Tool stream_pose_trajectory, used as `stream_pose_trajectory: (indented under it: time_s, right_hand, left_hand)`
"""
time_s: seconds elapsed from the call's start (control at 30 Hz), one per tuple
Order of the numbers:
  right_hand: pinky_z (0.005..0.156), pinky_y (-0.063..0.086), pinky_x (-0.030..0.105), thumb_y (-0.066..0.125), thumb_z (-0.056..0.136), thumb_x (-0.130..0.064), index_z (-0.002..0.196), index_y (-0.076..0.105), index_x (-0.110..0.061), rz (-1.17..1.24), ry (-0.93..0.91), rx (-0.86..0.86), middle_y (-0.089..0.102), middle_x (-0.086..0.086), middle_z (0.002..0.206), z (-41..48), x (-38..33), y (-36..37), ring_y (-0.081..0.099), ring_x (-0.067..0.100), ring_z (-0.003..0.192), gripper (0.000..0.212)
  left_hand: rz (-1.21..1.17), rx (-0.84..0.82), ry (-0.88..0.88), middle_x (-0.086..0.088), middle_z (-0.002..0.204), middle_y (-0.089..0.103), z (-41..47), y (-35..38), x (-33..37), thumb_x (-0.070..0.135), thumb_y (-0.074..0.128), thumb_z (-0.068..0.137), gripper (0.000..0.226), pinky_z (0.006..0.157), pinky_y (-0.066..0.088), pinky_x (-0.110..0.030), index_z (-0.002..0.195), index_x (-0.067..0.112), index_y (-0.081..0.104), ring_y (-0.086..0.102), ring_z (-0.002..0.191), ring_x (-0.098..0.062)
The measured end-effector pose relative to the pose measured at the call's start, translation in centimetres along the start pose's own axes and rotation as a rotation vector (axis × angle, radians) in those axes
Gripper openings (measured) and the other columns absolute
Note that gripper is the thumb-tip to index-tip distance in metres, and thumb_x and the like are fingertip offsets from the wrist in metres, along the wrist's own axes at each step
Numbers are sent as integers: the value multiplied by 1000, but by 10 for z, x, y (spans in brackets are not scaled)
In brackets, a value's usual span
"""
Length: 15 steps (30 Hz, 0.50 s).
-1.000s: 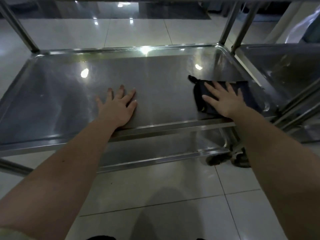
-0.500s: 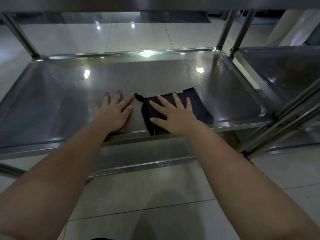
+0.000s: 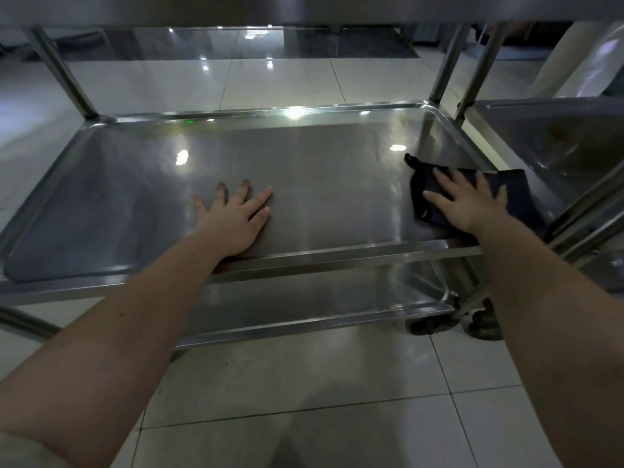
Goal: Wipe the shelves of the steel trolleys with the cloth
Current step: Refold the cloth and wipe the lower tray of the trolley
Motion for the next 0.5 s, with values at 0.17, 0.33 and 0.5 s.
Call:
stream_pose_trajectory:
  time_s: [0.17, 0.33, 0.5]
  right_hand:
    - [111, -8, 68, 17, 87, -80, 149, -1, -54, -25, -145, 3, -6, -16, 162, -34, -95, 20, -12, 33, 148, 70]
    - [106, -15, 71, 10, 87, -79, 151, -7, -47, -83, -378, -38, -12, -12, 162, -90, -240, 57, -19, 39, 146, 74]
    - [113, -11, 60, 20, 88, -79, 154, 7, -43, 77, -558, -30, 1, -12, 163, -112, -252, 46, -8, 29, 150, 76]
  left_hand:
    - [6, 5, -10, 10, 164, -3, -6, -1, 4, 61, 10, 98, 50, 112, -3, -66, 147, 58, 2, -6, 149, -35]
    - [-85, 142, 4, 2, 165, 3, -12, -12, 5, 42, 19, 104, 52, 114, 7, -61, 154, 42, 3, -1, 150, -31]
    - [-305, 320, 125, -11, 160, 21, -32, -41, 9, 28, 26, 105, 50, 117, 8, -53, 154, 19, 22, 10, 148, -34]
Point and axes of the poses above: each hand's wrist, its own z-axis towards the middle knuckle, its own y-axis out of the palm, x = y × z, the point moved 7 cm from there along z, towards the middle knuckle
